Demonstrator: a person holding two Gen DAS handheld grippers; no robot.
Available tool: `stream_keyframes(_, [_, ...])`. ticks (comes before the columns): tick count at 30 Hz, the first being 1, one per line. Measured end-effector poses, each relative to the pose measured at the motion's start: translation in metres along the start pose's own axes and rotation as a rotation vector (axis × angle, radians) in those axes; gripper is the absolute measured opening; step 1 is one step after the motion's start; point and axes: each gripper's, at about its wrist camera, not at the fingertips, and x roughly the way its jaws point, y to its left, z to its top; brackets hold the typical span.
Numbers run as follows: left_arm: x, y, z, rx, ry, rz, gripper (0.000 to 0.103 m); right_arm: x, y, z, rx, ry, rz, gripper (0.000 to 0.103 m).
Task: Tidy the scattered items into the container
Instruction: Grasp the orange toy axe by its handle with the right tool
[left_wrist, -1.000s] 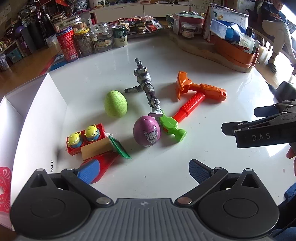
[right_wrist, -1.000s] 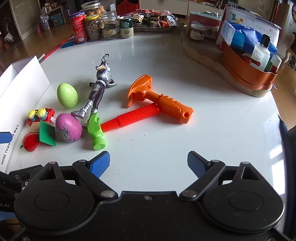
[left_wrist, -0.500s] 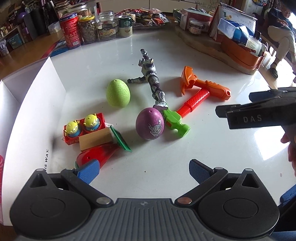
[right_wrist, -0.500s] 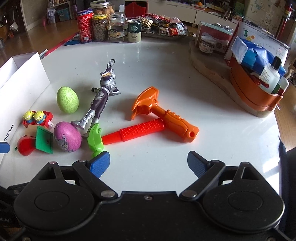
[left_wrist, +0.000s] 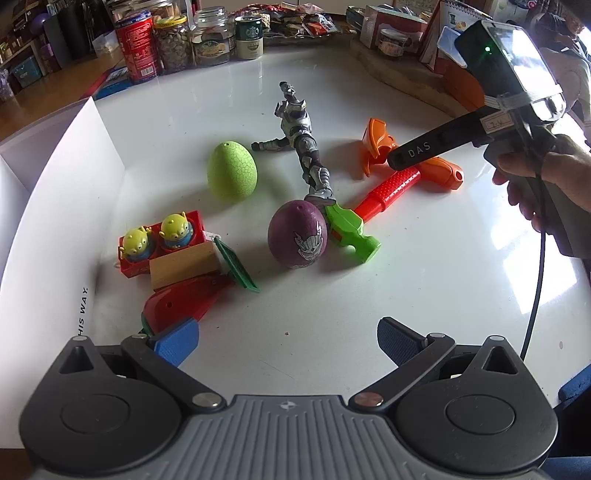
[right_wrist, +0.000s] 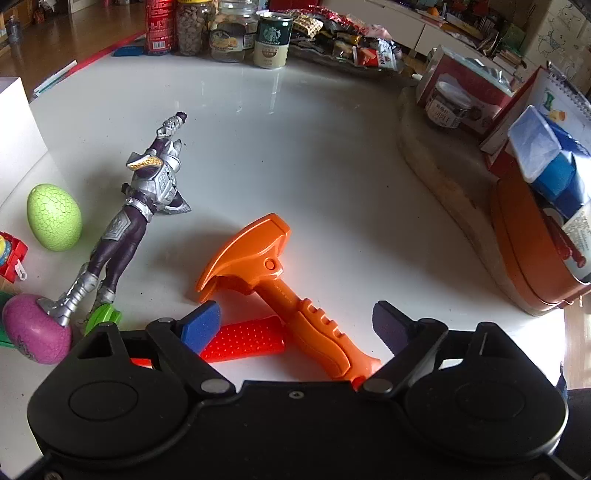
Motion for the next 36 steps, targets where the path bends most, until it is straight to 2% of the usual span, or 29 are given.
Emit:
stream_keyframes(3, [0.001,0.002,0.002,-0.005,0.003,0.000,0.102,0.018,-0.002,0.003,-0.012,0.037,0.003,0.083])
stream_keyframes(5, [0.001,0.003,0.002,-0.010,0.005,-0.004,0.102,0.027,-0.005,0.003,0.001,0.055,0.011,0.075])
stream_keyframes(7, [0.002,0.003,0.003,-0.010,0.008,-0.007,0.102,0.030,-0.012,0.003,0.052,0.055,0.045,0.071])
stream_keyframes(9, [0.002,0.004,0.003,-0.010,0.009,-0.005,0.102,0.030,-0.018,0.002,0.104,0.061,0.085,0.063])
stream_keyframes(11, [0.003,0.005,0.003,-0.010,0.011,-0.003,0.102,0.026,-0.021,-0.002,0.142,0.060,0.116,0.045])
stream_keyframes(12, [0.004,0.005,0.003,-0.012,0.013,-0.001,0.102,0.024,-0.021,-0.004,0.149,0.063,0.118,0.041])
stream_keyframes(13, [0.004,0.005,0.003,-0.013,0.013,0.001,0.102,0.022,-0.020,-0.007,0.148,0.070,0.119,0.032])
stream_keyframes(14, [0.005,0.004,0.002,-0.012,0.014,0.003,0.102,0.020,-0.019,-0.010,0.146,0.078,0.118,0.030])
stream_keyframes(19, [0.003,0.001,-0.001,0.009,0.009,0.016,0.102,0.007,-0.013,-0.029,0.158,0.109,0.120,0.028])
stream_keyframes(32, [0.001,0.002,-0.003,0.026,-0.003,0.032,0.102,-0.042,-0.021,-0.098,0.324,0.136,0.088,0.028])
stream_keyframes(36, [0.000,0.007,-0.002,0.019,-0.006,0.037,0.102,-0.064,-0.019,-0.118,0.325,0.114,0.072,0.028])
